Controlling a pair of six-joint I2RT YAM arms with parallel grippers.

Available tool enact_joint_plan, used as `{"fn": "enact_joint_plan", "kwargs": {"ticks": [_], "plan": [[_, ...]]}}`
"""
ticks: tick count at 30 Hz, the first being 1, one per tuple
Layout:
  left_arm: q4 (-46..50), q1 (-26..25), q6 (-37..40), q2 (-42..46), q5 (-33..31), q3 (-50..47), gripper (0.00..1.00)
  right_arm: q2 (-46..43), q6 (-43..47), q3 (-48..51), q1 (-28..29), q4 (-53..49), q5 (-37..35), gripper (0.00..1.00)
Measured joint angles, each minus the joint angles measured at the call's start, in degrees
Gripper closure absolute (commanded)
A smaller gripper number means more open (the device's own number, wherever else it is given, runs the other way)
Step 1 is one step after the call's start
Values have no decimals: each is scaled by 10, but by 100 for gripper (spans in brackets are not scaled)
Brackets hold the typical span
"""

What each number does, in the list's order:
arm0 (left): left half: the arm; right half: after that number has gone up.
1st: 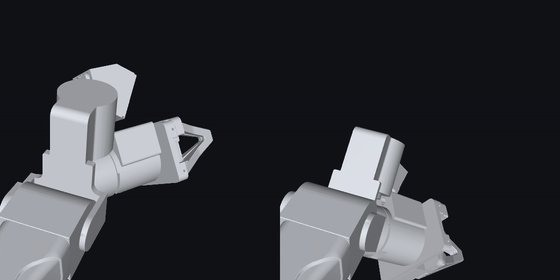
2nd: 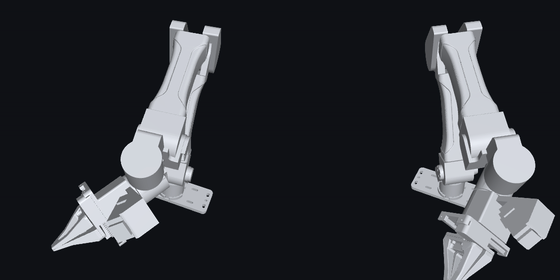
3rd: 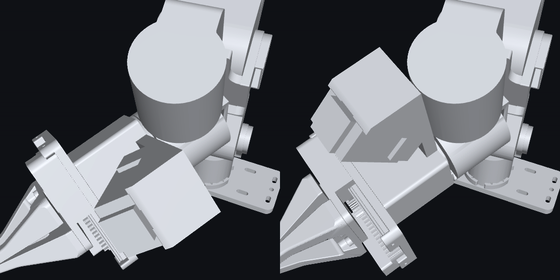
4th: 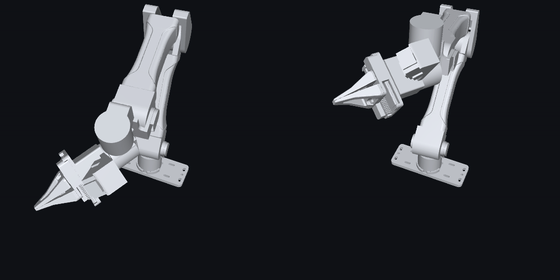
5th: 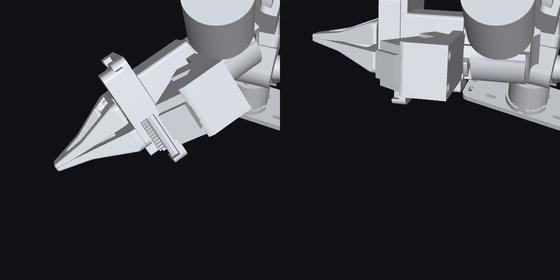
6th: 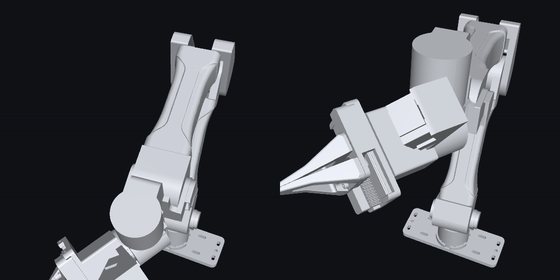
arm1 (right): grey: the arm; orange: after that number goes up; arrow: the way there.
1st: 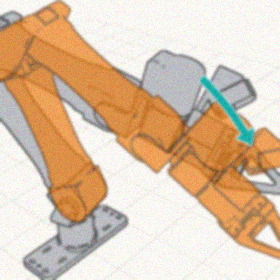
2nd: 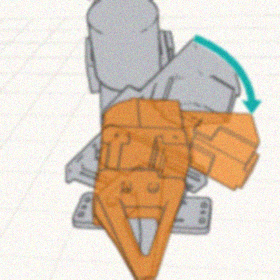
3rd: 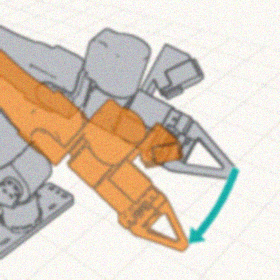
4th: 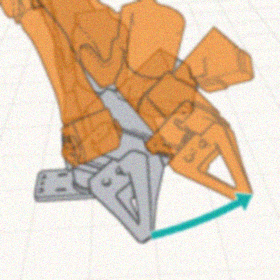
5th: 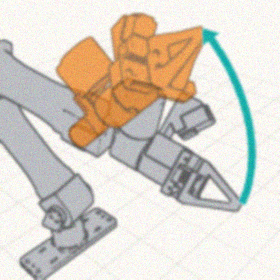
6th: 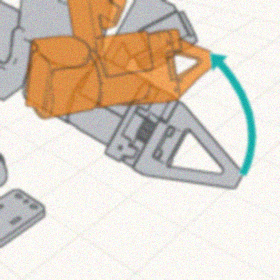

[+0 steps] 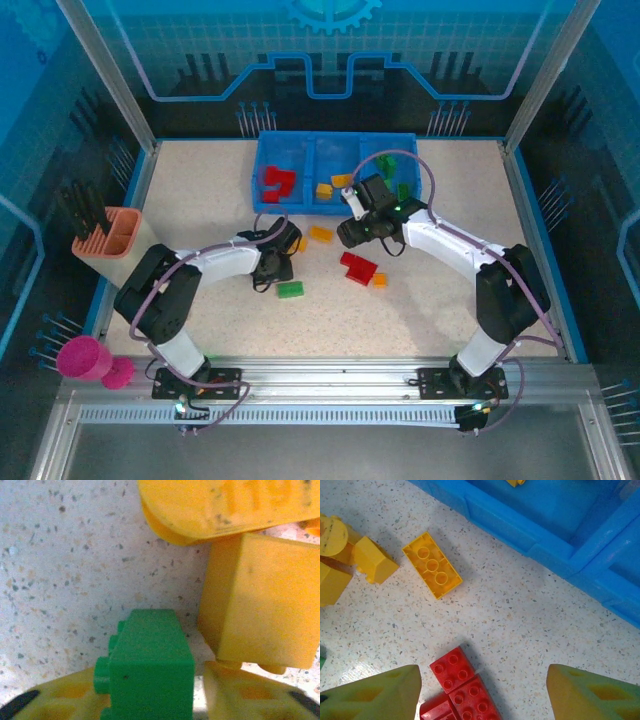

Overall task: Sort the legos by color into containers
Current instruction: Pick up the lego from the center of the table, then place the lego in the container.

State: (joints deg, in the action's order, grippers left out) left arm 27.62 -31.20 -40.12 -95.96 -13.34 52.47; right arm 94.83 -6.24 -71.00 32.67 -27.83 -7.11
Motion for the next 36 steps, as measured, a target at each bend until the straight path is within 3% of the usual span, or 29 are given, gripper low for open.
{"fn": "enact_joint_plan", "kwargs": {"ticks": [7,16,21,25,36], "plan": [[-6,-2,22,0,0,7,79,0,0,3,-4,5,1,30],[60,-24,88,7,-6,89,81,-47,-9,64,-17,5,0,29],[82,-64,136,0,3,226,81,-127,-28,119,-34,-4,-9,28],[73,-79,171,-54,23,357,81,-192,-55,168,-45,-19,-21,27],[66,-78,238,-376,38,771,81,-317,-150,279,-50,-47,-21,26]]}}
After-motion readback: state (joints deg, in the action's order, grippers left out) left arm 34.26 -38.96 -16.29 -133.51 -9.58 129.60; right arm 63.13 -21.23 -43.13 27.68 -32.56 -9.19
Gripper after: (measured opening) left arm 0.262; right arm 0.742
